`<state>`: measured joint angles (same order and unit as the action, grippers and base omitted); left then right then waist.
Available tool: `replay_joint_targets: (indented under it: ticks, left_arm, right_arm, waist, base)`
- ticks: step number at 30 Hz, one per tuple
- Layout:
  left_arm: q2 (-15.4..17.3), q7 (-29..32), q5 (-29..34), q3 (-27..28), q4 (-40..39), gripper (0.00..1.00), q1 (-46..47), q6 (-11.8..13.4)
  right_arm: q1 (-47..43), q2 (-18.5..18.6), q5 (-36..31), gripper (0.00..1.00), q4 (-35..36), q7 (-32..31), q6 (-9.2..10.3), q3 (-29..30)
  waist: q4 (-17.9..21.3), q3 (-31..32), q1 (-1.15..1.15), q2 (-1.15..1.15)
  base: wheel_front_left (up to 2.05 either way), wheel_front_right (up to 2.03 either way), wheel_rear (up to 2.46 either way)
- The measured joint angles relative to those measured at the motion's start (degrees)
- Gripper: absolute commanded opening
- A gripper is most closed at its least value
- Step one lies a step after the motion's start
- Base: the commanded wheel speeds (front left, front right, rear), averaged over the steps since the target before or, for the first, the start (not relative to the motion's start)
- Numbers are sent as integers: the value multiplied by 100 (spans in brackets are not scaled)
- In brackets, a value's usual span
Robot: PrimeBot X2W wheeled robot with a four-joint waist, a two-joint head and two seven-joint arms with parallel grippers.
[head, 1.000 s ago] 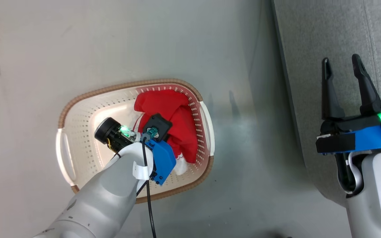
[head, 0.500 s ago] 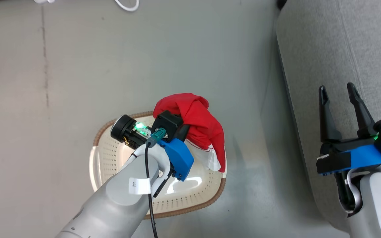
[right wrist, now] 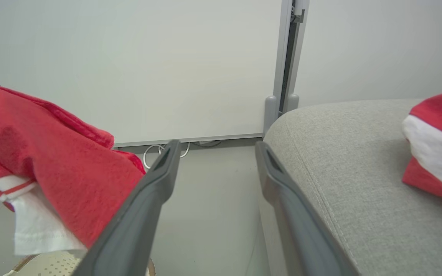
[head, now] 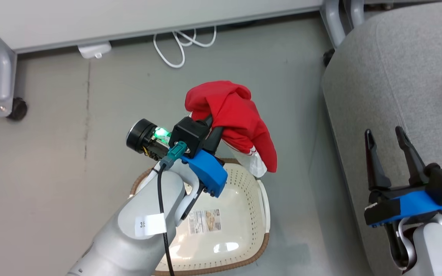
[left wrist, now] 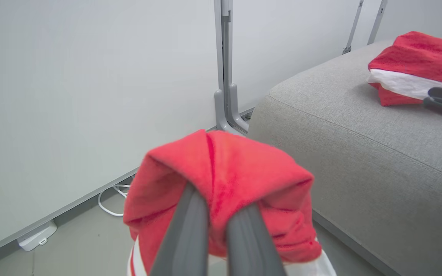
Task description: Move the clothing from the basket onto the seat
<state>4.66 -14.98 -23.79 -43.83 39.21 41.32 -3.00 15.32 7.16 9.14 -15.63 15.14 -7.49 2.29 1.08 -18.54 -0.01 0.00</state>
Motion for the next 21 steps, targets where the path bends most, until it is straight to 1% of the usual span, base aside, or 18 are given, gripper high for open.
replay_joint_targets:
  ticks: [11, 21]
  left_arm:
    - [-108, -1, 248, 375, -498, 0, 4, -58]
    - [-138, -1, 332, 414, -624, 0, -3, -114]
  right_arm:
    - [-326, -113, -18, 100, -125, 0, 1, 37]
    - [-632, -201, -3, 100, -186, 0, 1, 131]
  waist:
    - [-105, 663, 0, 0]
    - [-174, 1098, 0, 0]
  base:
    - [0, 0, 0]
    - [0, 0, 0]
